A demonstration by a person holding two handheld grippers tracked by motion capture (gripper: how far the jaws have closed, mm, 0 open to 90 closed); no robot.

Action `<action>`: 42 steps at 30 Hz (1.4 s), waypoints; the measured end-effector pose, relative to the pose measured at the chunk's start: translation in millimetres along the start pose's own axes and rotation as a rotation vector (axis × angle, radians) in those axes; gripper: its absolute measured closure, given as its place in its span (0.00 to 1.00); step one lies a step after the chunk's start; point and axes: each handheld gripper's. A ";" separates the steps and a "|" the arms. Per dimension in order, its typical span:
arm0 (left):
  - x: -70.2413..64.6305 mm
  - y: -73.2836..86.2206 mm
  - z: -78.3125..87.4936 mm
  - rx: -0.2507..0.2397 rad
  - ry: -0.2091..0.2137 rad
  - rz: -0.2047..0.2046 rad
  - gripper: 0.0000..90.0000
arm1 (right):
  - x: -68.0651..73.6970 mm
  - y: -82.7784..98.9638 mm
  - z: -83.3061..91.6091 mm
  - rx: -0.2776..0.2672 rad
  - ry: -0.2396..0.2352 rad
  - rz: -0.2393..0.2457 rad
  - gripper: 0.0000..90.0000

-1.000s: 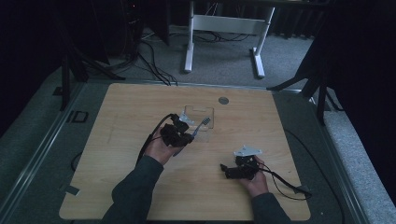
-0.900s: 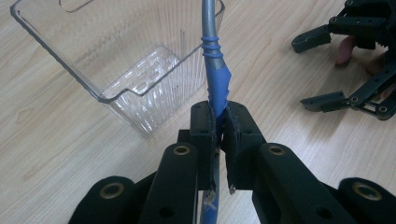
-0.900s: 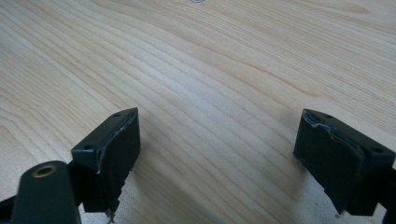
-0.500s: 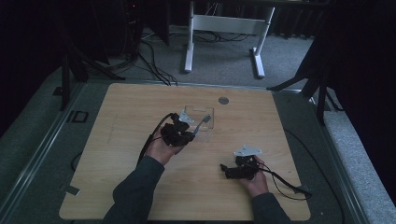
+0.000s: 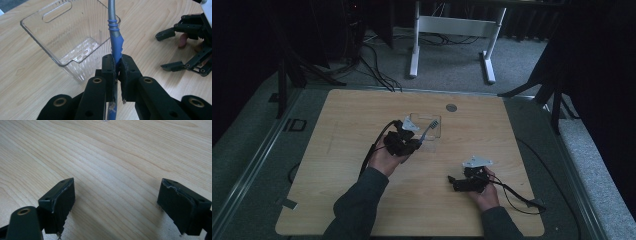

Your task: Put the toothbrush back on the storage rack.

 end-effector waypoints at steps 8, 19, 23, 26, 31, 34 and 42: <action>-1.7 -0.6 1.5 -0.034 -0.011 0.002 0.92 | -0.1 0.0 0.0 0.000 0.001 0.001 0.16; -2.3 -0.9 1.7 -0.055 -0.008 0.003 0.92 | -0.2 -0.1 0.0 0.001 0.000 0.001 0.16; -2.6 -1.1 2.2 -0.070 -0.009 0.004 0.92 | -0.1 -0.1 0.0 0.001 0.000 0.001 0.16; -2.8 -1.2 3.0 -0.083 -0.007 0.008 0.92 | -0.1 -0.1 0.0 0.000 0.000 0.001 0.16; -3.2 -1.3 4.1 -0.102 -0.008 0.010 0.92 | -0.1 -0.1 0.0 0.001 0.000 0.000 0.16; -3.0 -1.5 4.2 -0.109 -0.009 0.012 0.92 | 0.0 -0.1 0.0 0.001 0.000 0.000 0.16; -3.1 -1.8 4.8 -0.132 -0.003 0.018 0.92 | -0.1 -0.1 0.1 0.001 0.000 0.000 0.16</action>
Point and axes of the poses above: each handheld gripper's, and its own axes: z roughly backward along the jaws, y roughly out of its underside, x roughly to its left
